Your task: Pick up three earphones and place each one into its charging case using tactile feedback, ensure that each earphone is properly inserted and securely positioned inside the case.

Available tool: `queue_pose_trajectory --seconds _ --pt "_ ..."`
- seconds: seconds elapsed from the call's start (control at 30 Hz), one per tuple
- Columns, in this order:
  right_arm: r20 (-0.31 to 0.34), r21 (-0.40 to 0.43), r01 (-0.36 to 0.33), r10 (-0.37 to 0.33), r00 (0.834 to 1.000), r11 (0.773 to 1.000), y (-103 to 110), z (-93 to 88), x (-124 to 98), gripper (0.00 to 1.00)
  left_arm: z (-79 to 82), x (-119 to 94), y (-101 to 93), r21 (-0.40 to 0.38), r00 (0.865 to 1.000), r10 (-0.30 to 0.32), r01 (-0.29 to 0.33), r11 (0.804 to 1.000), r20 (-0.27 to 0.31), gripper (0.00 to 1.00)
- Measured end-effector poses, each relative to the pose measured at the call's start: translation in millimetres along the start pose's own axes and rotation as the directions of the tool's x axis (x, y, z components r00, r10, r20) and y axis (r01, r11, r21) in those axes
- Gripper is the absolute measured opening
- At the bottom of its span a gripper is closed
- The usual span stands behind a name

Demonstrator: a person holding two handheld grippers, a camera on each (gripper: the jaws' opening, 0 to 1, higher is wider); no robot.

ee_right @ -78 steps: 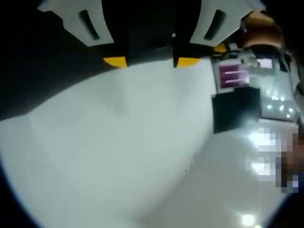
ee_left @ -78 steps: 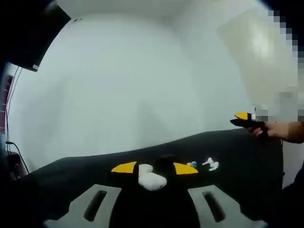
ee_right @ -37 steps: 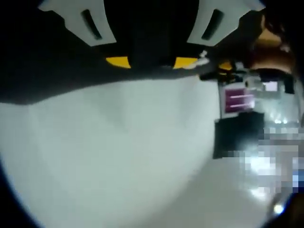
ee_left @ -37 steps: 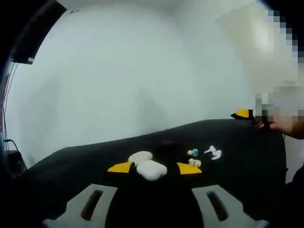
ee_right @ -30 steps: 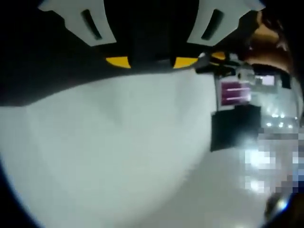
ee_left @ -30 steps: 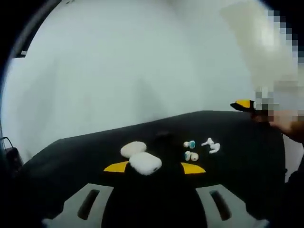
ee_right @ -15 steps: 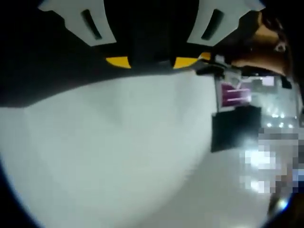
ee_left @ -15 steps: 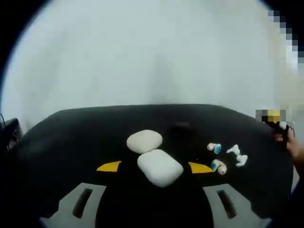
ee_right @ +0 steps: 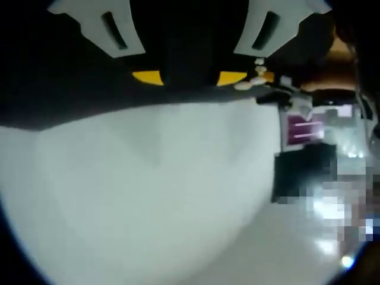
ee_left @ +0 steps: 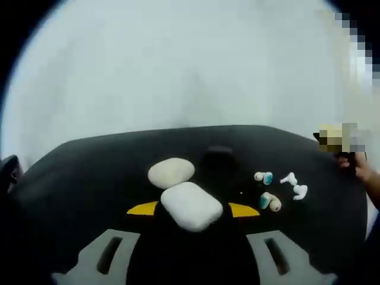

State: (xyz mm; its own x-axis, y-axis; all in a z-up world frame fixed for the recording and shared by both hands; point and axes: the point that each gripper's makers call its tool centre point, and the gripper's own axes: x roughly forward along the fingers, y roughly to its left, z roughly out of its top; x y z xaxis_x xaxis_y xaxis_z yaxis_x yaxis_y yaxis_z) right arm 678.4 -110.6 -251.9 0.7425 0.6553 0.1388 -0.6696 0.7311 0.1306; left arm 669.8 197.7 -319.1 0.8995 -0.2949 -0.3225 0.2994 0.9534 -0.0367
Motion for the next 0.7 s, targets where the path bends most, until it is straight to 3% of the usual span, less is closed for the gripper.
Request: queue_pose_trajectory --seconds 0.17,0.43,0.7 --pt "0.009 0.007 0.005 -0.005 1.0 1.0 -2.5 2.3 -2.3 0.34 -2.4 -0.5 -0.1 0.007 1.0 -0.013 0.013 1.0 -0.008 0.3" --pt "0.008 0.015 0.026 -0.026 1.0 1.0 -5.9 2.9 -1.9 0.34 -3.4 2.3 -1.3 0.016 0.999 -0.047 0.047 0.999 -0.01 0.29" --pt "0.009 0.011 0.022 -0.022 1.0 1.0 -4.6 3.4 -1.2 0.34 -3.2 2.2 -3.9 -0.049 0.994 -0.107 0.105 0.993 -0.024 0.29"
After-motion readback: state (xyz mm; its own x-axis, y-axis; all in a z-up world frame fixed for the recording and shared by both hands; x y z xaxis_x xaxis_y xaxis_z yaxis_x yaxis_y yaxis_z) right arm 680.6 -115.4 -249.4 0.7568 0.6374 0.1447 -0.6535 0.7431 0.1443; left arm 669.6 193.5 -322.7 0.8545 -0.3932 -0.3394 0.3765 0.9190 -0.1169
